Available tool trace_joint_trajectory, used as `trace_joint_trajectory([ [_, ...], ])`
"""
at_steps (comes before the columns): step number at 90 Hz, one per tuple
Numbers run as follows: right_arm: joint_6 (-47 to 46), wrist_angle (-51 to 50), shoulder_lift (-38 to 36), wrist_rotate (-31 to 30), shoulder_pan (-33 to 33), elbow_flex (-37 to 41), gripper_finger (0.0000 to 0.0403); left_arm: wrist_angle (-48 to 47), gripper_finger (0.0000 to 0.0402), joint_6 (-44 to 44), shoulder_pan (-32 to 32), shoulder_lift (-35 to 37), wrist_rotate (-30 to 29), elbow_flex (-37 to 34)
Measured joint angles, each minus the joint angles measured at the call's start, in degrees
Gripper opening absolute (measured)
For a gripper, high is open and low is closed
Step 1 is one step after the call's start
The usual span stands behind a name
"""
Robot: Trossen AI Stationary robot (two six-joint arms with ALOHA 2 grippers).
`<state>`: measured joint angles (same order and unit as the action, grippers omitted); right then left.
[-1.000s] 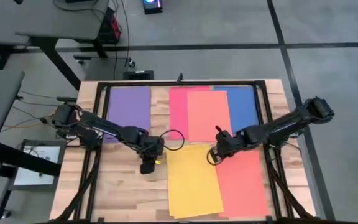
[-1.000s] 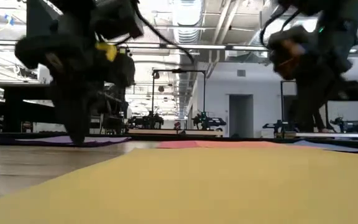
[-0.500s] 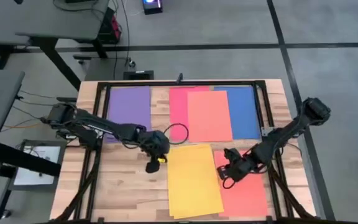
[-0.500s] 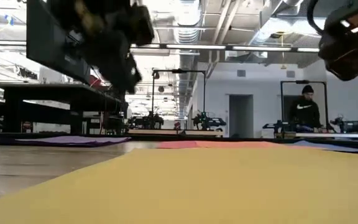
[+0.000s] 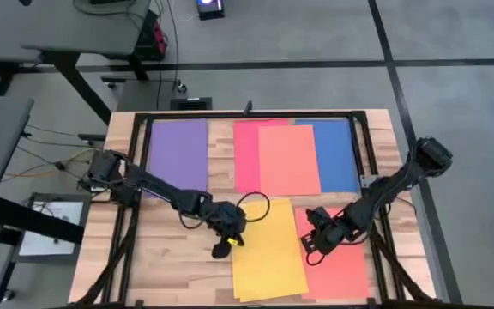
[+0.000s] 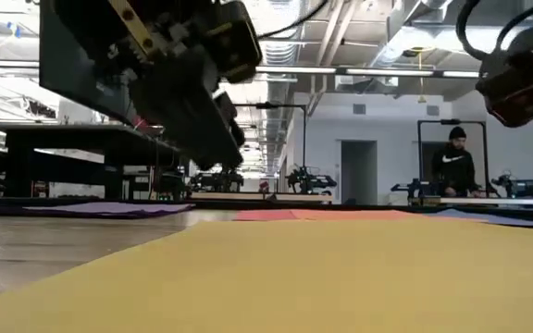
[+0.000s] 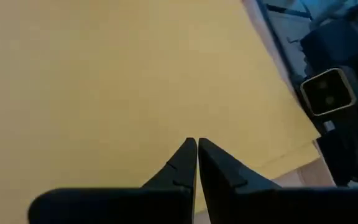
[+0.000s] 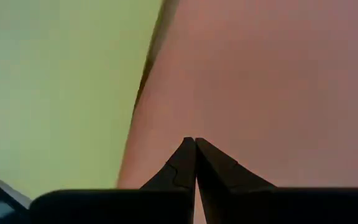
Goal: Organize paper
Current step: Adjust the stacked papers
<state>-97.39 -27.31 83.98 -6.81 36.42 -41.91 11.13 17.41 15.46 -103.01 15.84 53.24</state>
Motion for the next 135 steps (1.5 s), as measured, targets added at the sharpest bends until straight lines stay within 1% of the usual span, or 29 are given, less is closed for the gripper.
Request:
trace_joint_trajectory([
  [24,5.3,2.0,4.0,0.3,0.3,0.0,0.0,-0.5,0.0,4.4,1.4,-5.5,-0.1,2.2],
  [38,8.1,2.3,4.6,0.7,0.7,0.0,0.0,-5.3,0.0,7.1,1.4,-7.9,-1.2,2.6],
  [54,9.4,2.2,4.6,1.2,1.3,0.0,0.0,-10.3,0.0,6.0,1.3,-8.3,-1.1,2.9],
  [85,9.3,-0.2,4.6,1.4,3.4,0.0,0.0,-22.6,0.0,0.8,1.3,-5.3,-0.9,2.7],
  [101,9.3,-0.7,4.5,1.4,3.3,0.0,0.0,-22.1,0.0,1.2,0.5,-2.9,-1.4,2.4],
  [116,9.5,-1.0,3.1,1.5,3.2,0.0,0.0,-23.3,0.0,2.8,-0.8,1.0,-3.5,2.1],
  [122,11.7,-0.8,1.8,1.4,3.2,0.0,0.0,-23.5,0.0,2.8,-0.8,2.9,-3.8,2.1],
  [135,22.3,-0.9,-0.2,1.4,3.3,-0.8,0.0,-24.8,0.0,2.7,-0.8,7.2,-3.6,2.2],
])
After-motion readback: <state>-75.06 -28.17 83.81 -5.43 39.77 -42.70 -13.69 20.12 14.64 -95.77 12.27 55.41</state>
